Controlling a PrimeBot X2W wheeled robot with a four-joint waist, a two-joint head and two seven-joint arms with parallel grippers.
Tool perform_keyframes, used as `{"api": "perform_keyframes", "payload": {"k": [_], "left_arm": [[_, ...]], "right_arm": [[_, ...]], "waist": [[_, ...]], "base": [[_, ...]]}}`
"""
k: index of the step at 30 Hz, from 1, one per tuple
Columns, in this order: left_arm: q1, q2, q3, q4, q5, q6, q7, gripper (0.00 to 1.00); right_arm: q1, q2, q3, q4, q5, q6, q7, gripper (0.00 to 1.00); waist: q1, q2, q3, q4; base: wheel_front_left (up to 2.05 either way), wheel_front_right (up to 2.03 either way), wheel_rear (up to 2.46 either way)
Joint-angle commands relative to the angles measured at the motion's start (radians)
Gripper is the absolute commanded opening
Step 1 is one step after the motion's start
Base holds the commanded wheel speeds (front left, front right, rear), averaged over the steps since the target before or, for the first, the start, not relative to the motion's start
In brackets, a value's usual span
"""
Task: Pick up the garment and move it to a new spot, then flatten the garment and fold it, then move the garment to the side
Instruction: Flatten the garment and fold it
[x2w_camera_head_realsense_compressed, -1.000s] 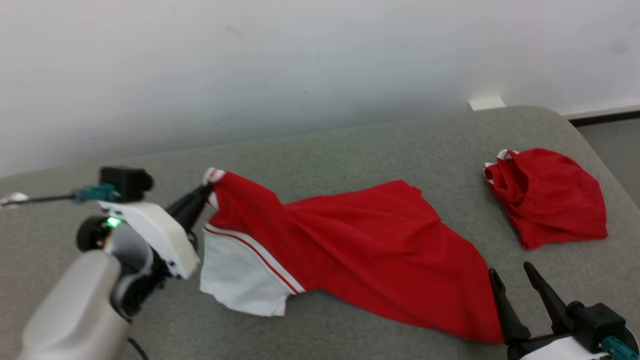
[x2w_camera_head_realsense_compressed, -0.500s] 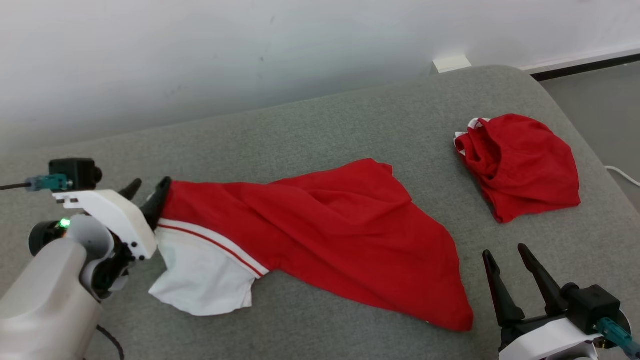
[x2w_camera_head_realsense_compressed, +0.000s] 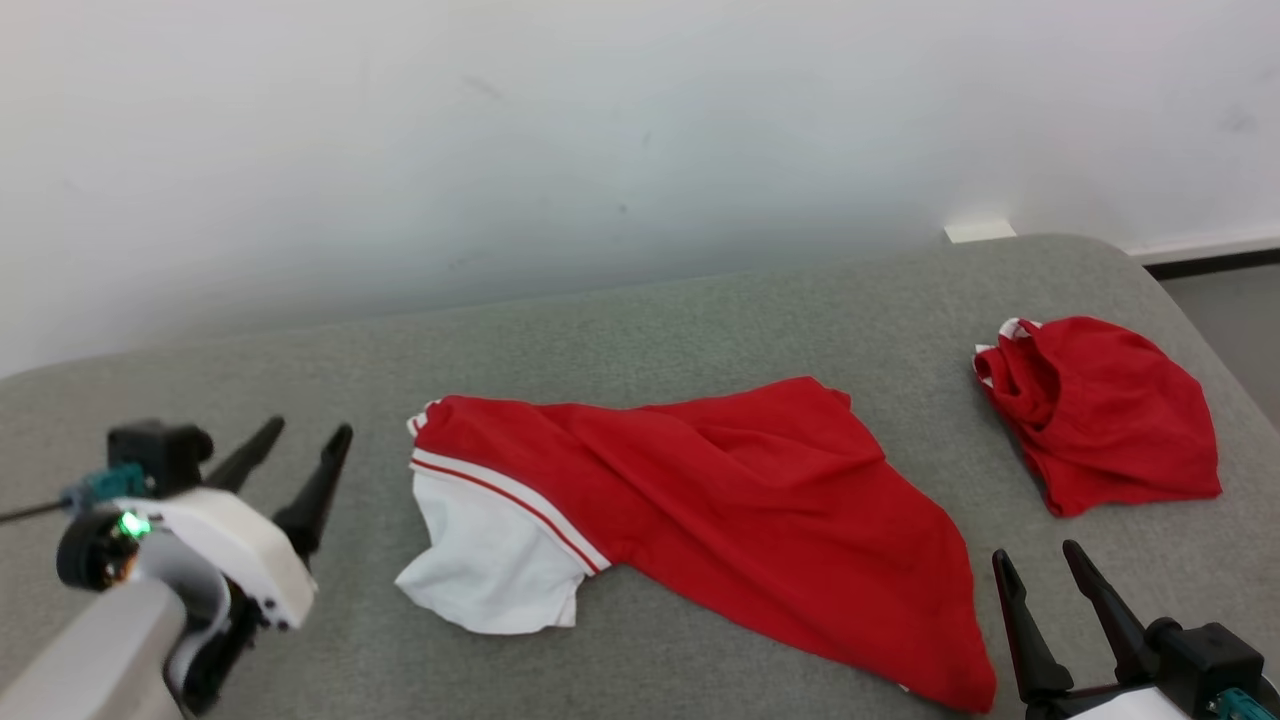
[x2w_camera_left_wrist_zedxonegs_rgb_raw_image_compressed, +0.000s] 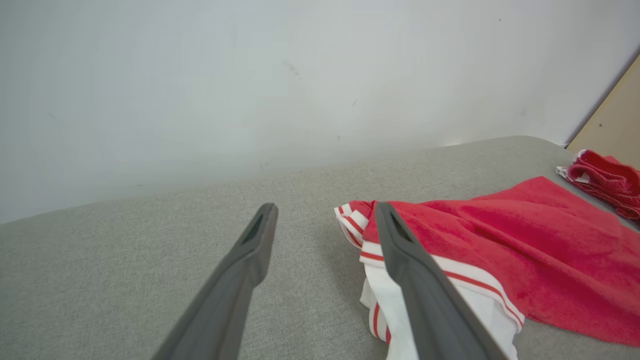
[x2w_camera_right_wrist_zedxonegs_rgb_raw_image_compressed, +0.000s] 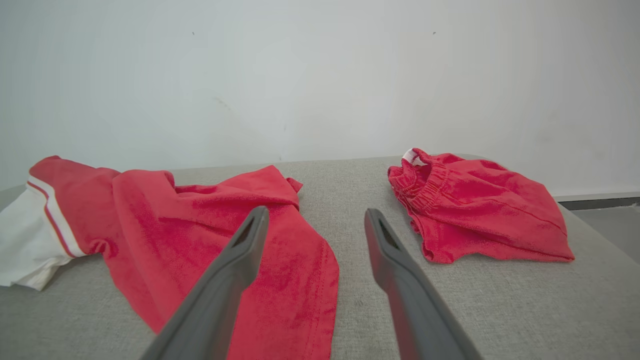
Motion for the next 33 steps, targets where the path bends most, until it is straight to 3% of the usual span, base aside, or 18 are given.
{"api": "perform_keyframes", "payload": {"k": [1,6,11,16,27,28,30,31,33], "left_arm": [[0.056,0.002,-0.003,-0.024,0.021,0.015,-0.026,1.00],[0.188,-0.018,0.002,-0.091,0.037,0.106,-0.061,1.00],[0.270,-0.043,-0.014,-0.116,0.058,0.144,-0.068,1.00],[0.292,-0.083,-0.034,-0.080,0.058,0.118,-0.071,1.00],[0.170,-0.172,-0.046,0.152,0.031,0.027,-0.069,1.00],[0.159,-0.177,-0.051,0.168,0.030,0.022,-0.068,0.95],[0.137,-0.188,-0.055,0.196,0.022,0.014,-0.069,0.40],[0.127,-0.191,-0.057,0.208,0.021,0.009,-0.069,0.00],[0.109,-0.196,-0.069,0.224,0.022,0.005,-0.069,0.00]], "right_arm": [[0.016,0.002,-0.007,-0.012,-0.012,-0.002,-0.003,1.00],[0.017,0.008,-0.005,-0.033,-0.014,-0.002,-0.003,1.00],[0.015,0.009,-0.008,-0.049,-0.014,-0.002,-0.003,1.00],[0.005,0.006,-0.006,-0.055,-0.013,-0.002,-0.003,1.00],[-0.030,0.002,0.024,-0.039,-0.002,-0.002,-0.003,1.00],[-0.032,0.003,0.024,-0.037,-0.002,-0.002,-0.003,1.00],[-0.035,0.003,0.023,-0.036,-0.001,-0.002,-0.003,1.00],[-0.034,0.005,0.021,-0.035,-0.001,-0.002,-0.003,1.00],[-0.034,0.008,0.021,-0.032,-0.004,-0.002,-0.003,1.00]], "waist": [[0.0000,0.0000,-0.023,0.028],[0.0000,0.0000,-0.017,0.026],[0.0000,0.0000,-0.006,0.021],[0.0000,0.0000,0.007,0.009],[0.0000,0.0000,0.041,-0.036],[0.0000,0.0000,0.044,-0.038],[0.0000,0.0000,0.049,-0.040],[0.0000,0.0000,0.052,-0.039],[0.0000,0.0000,0.055,-0.036]], "base": [[0.00,0.00,0.00],[0.00,0.00,0.00],[0.00,0.00,0.00],[0.00,0.00,0.00],[0.00,0.00,0.00],[0.00,0.00,0.00],[0.00,0.00,0.00],[0.00,0.00,0.00],[0.00,0.00,0.00]]}}
